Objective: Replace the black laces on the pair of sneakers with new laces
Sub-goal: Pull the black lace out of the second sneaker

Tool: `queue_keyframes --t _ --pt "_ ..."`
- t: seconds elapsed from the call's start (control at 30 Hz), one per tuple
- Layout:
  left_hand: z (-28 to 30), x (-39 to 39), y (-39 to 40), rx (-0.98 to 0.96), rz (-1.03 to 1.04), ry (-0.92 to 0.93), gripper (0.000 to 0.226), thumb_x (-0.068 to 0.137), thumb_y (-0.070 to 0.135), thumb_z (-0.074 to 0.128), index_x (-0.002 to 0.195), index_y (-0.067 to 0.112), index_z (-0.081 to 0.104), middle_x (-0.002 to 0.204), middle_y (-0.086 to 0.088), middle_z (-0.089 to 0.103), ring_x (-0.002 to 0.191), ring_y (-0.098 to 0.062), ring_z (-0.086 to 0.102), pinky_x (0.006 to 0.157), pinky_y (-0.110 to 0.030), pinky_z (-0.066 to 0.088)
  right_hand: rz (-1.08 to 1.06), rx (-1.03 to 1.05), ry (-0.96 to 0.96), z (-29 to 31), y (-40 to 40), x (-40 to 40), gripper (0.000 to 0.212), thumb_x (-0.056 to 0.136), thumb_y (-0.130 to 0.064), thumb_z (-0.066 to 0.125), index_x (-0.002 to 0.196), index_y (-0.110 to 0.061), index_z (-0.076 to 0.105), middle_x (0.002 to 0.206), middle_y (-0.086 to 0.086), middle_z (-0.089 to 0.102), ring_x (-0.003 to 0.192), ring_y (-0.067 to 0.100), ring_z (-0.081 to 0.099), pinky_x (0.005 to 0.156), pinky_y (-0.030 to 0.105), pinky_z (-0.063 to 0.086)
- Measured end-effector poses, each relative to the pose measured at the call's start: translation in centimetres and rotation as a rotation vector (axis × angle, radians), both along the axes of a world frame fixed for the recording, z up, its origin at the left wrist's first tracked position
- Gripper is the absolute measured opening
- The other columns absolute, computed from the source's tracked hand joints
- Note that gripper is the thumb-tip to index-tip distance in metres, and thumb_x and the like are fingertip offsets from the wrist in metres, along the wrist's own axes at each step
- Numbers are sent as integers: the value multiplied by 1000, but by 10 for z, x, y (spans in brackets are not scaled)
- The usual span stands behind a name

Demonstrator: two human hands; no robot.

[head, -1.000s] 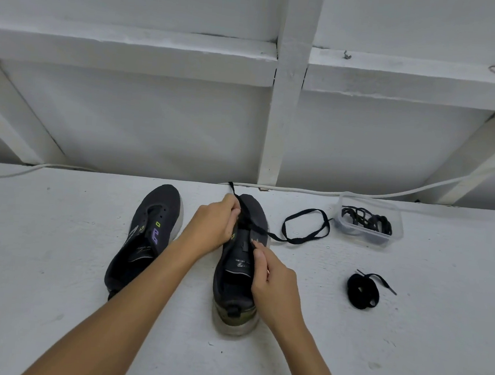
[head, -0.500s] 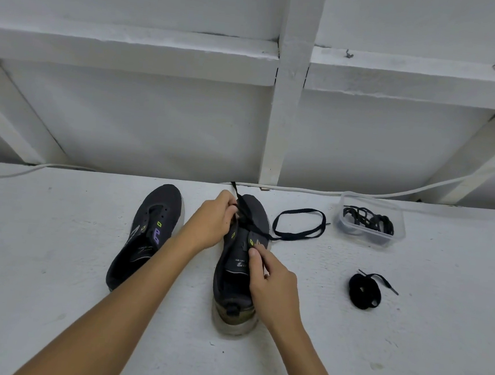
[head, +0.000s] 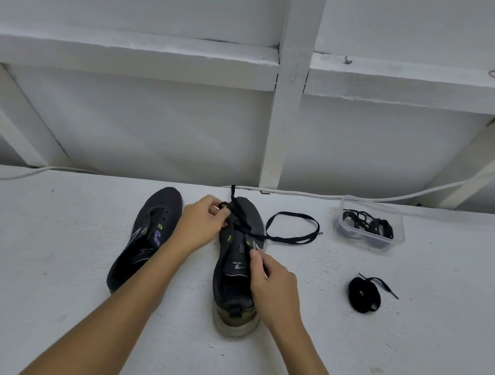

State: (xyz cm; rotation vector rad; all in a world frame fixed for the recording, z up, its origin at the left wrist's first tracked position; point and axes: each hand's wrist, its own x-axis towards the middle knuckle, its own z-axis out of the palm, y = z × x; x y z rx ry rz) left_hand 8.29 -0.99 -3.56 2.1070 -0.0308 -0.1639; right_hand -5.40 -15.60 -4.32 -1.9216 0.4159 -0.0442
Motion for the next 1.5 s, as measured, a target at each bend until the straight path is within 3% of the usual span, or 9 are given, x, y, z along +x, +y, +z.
queue_keyframes --t 0.17,0.33,0.5,0.67,0.9,1.07,1.23,1.33,1.5 --pt "-1 -9 4 192 -85 -64 17 92 29 68 84 14 71 84 0 72 77 -14 67 72 -25 49 -12 8 11 2 2 -1 27 101 -44 52 113 -34 74 83 -15 73 76 -3 64 62 9 45" --pt "11 -3 -2 -305 322 -8 15 101 11 42 109 10 54 101 -4 66 67 -14 74 73 -34 59 -11 6 15 2 3 -1 27 101 -45 50 110 -35 74 71 -10 71 61 3 60 56 12 42" --pt "12 -6 0 -17 6 258 32 90 45 67 112 22 62 102 6 67 87 -18 70 73 -31 59 -15 -22 28 1 3 1 30 102 -45 48 94 -31 73 56 -13 60 57 2 55 54 12 39" --pt "-2 -10 -4 66 17 -52 14 89 34 71 92 20 75 93 9 72 79 -14 66 62 -10 47 -4 -49 20 1 4 1 30 102 -46 47 90 -34 71 57 -11 61 55 4 54 52 14 38" --pt "23 18 6 -366 619 -116 21 99 35 54 87 18 61 85 -1 67 68 -15 66 64 -35 58 -2 -79 18 0 4 2 36 103 -46 47 87 -25 72 58 -2 61 52 8 50 52 19 39" --pt "13 -7 3 8 -18 286 34 83 56 70 93 24 75 92 5 74 77 -15 69 71 -29 57 -1 -101 14 1 5 3 35 102 -46 47 83 -29 69 57 -3 61 55 7 53 49 18 37" --pt "8 -4 0 28 65 -63 9 87 29 74 81 24 74 83 12 71 75 -10 61 69 -15 45 1 -94 7 1 5 1 34 103 -44 47 87 -28 72 53 -7 57 50 7 49 50 18 38" --pt "16 14 18 -25 421 -277 11 92 26 68 89 16 72 87 3 68 83 -20 64 77 -29 48 0 -86 2 1 4 1 36 104 -44 47 85 -24 71 51 -5 53 48 8 44 49 20 36" --pt "10 5 20 341 345 -437 28 90 33 69 110 14 62 116 -4 54 105 -24 52 82 -35 44 5 -101 0 0 5 2 40 103 -45 46 79 -22 68 49 -7 49 48 9 41 50 22 34"
